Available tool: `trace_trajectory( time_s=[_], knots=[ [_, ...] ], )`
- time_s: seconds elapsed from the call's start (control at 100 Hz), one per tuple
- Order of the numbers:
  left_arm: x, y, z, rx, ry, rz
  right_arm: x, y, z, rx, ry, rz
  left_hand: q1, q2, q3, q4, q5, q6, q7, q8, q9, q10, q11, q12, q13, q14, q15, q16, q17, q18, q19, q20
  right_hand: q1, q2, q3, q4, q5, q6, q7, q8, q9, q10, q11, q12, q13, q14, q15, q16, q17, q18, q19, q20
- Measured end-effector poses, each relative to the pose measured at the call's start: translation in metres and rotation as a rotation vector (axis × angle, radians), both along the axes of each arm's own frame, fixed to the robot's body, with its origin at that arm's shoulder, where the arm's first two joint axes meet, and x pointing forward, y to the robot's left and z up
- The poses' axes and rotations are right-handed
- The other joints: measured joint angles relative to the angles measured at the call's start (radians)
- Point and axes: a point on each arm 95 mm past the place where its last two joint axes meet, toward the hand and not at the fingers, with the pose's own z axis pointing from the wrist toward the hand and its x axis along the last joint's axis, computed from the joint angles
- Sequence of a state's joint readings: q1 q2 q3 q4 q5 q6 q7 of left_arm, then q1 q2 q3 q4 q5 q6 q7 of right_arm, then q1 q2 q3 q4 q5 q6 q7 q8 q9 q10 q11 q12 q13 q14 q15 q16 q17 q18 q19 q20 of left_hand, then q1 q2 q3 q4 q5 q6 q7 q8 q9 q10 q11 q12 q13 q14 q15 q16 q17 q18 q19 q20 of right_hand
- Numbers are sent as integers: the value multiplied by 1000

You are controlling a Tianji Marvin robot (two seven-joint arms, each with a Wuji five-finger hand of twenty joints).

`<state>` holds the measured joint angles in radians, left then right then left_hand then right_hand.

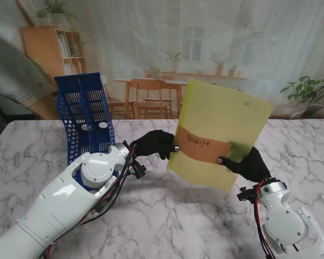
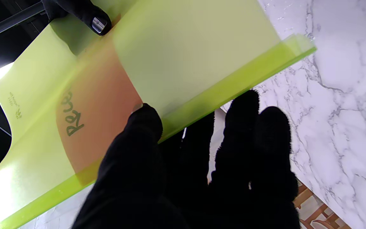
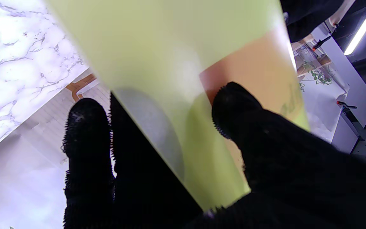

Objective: Open the sliding file folder, put the receipt in and insert it into the document holder

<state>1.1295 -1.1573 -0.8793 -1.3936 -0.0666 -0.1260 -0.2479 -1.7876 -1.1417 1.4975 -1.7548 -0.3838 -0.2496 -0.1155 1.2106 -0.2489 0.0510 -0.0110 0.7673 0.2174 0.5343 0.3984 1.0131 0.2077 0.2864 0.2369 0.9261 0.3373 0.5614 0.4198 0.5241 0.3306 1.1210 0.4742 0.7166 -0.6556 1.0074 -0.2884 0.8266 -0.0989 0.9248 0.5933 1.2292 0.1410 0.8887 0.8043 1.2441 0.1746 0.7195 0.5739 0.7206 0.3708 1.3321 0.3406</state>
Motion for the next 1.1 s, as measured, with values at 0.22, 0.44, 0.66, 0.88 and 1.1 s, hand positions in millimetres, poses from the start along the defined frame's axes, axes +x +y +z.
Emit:
trace_trajectory(
  time_s=[0.22, 0.44, 0.66, 0.88, 1.1],
  knots=[
    [1, 0, 2, -2, -3, 3, 1, 0, -2, -19, 3, -5, 0, 0, 0, 0, 0, 0, 0, 0, 0, 0, 2, 0, 0, 12, 0, 0, 0, 14, 3, 0, -1, 0, 0, 0, 0, 0, -2, 0, 0, 0, 0, 8, 0, 0, 0, 0, 0, 2, 0, 1],
    [1, 2, 5, -7, -9, 10, 2, -1, -4, -56, 9, -8, 0, 0, 0, 0, 0, 0, 0, 0, 0, 0, 13, 1, 0, 12, 0, 1, 0, 14, 3, 0, -2, 0, 0, 0, 0, 0, -3, 0, 1, 0, 0, 8, 0, 0, 0, 1, 0, 3, 0, 6],
    [2, 1, 7, -5, -16, 6, 2, 0, -8, -70, 24, -12, 0, 0, -1, 0, 0, 0, 9, 1, 1, 0, 14, 2, 0, 11, 0, 1, 0, 14, 3, 0, -2, 0, 0, 0, 0, 0, -3, 0, 2, 0, 0, 9, 0, 0, 1, 1, 0, 4, 0, 9],
    [2, 0, 8, -3, -16, 2, 2, -1, -10, -19, 19, -26, -1, 2, -10, 0, 0, 0, 13, 1, 1, 0, 15, 2, 0, -9, 4, 1, -1, -2, 3, 0, 1, 0, 2, 0, 3, 0, -3, 0, 2, 1, 0, 9, 0, 0, 1, 1, 1, 4, 0, 9],
    [2, -3, 5, -7, -16, 4, 1, -1, -11, 113, -43, -61, -3, 3, -11, 0, 0, 0, 27, 17, 1, 0, 25, 13, -1, -41, 20, 1, -3, -33, 13, -11, 2, 0, 10, 1, 4, 0, -3, 0, -3, 11, 0, 4, -1, 8, -3, 1, -1, 4, 0, 9]
  ],
)
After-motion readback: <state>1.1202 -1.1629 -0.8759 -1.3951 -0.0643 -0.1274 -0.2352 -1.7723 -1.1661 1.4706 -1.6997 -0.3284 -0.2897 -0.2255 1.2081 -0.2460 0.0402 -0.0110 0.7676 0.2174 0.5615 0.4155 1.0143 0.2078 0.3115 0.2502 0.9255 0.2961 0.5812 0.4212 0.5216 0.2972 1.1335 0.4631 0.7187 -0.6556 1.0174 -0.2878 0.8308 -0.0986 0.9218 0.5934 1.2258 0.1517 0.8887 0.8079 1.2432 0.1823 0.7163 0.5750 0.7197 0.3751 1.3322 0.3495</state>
